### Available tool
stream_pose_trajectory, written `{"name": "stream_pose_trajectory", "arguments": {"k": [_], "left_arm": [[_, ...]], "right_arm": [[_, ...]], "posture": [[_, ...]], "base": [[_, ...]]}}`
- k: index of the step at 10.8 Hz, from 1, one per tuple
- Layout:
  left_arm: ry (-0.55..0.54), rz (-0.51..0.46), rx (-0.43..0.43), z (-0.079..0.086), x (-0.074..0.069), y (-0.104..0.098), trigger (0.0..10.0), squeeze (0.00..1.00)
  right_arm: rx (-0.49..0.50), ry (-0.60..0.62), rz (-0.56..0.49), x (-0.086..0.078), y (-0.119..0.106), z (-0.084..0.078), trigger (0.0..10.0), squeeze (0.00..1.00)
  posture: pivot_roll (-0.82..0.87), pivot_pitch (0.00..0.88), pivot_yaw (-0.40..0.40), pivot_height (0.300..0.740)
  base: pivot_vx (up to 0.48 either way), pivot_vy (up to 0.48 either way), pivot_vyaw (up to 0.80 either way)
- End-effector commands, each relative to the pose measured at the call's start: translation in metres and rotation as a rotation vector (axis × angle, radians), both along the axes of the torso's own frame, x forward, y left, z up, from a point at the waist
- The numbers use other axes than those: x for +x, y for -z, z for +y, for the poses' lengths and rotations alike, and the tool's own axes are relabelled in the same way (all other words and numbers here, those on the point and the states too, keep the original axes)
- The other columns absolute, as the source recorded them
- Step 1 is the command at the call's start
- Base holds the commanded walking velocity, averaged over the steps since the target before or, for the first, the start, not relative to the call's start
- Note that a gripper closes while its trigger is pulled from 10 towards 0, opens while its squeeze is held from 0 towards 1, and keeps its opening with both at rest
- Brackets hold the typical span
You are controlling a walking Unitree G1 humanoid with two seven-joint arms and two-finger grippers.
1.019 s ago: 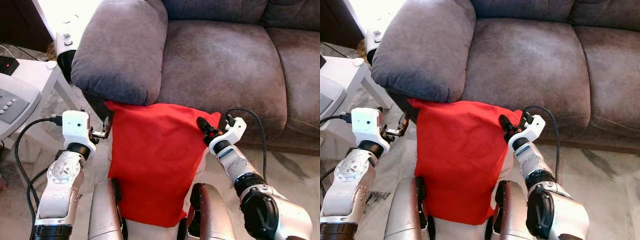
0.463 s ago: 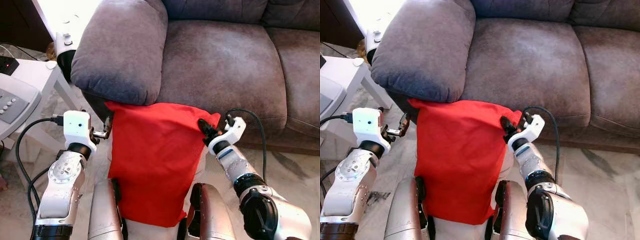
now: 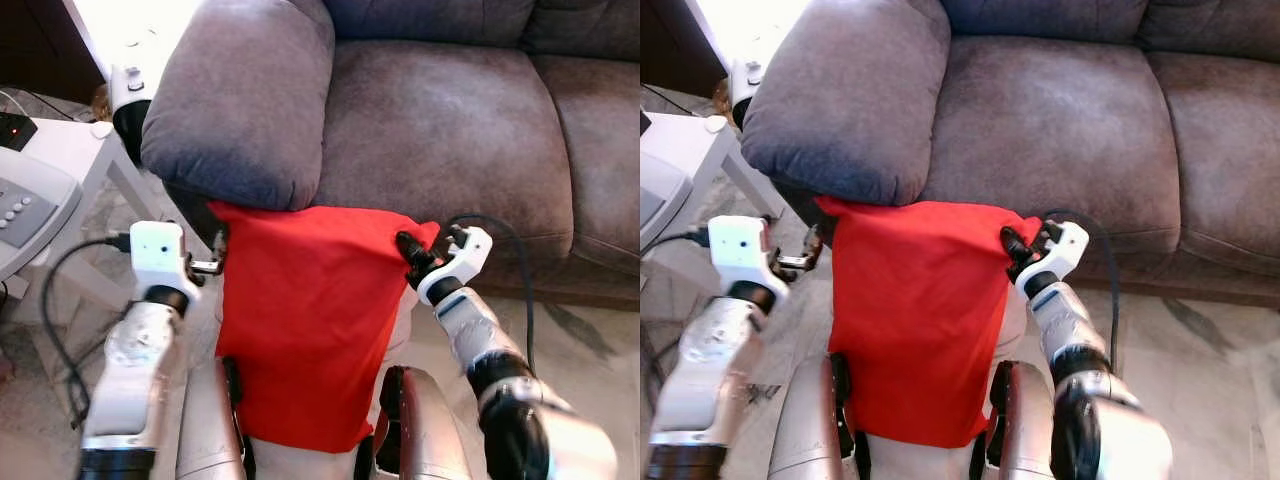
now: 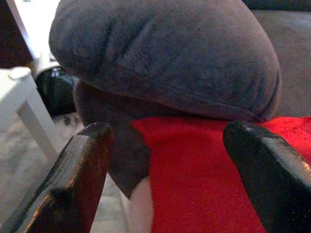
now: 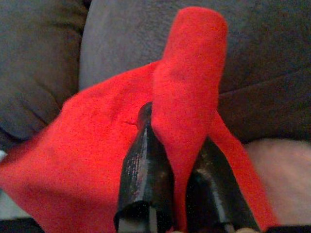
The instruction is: Move the pillow to the sofa from floor
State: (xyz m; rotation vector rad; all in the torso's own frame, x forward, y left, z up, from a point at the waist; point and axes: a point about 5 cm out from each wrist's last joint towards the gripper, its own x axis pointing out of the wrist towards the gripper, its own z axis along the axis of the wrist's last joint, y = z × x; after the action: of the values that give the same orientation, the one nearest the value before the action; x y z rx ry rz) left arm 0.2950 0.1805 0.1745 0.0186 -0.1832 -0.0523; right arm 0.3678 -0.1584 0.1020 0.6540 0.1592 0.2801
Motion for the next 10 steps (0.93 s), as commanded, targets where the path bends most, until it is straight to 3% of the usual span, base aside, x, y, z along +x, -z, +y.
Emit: {"name": "stream_pose_trajectory", "arguments": {"k": [1,3,6,10], "left_arm": [[-0.013,0.032,-0.027,0.001,-0.001,0.008,10.0,0.00],[-0.041,0.036,-0.090,0.004,-0.001,0.011,10.0,0.00],[-0.033,0.035,-0.086,0.001,-0.004,0.012,10.0,0.00],[0.026,0.003,-0.016,0.000,0.001,0.001,10.0,0.00]], "right_arm": [[-0.060,0.015,-0.038,-0.002,-0.003,-0.003,10.0,0.00],[-0.165,0.059,-0.109,-0.007,-0.010,-0.013,10.0,0.00],[-0.277,0.102,-0.211,-0.020,-0.019,-0.016,10.0,0.00],[-0.291,0.150,-0.231,-0.031,-0.023,-0.009,10.0,0.00]], "posture": [[0.14,0.213,-0.074,0.537],[0.12,0.175,-0.069,0.537],[0.11,0.141,-0.060,0.537],[0.11,0.124,-0.051,0.537]], "base": [[0.000,0.000,0.00],[0.000,0.000,0.00],[0.000,0.000,0.00],[0.000,0.000,0.00]]}}
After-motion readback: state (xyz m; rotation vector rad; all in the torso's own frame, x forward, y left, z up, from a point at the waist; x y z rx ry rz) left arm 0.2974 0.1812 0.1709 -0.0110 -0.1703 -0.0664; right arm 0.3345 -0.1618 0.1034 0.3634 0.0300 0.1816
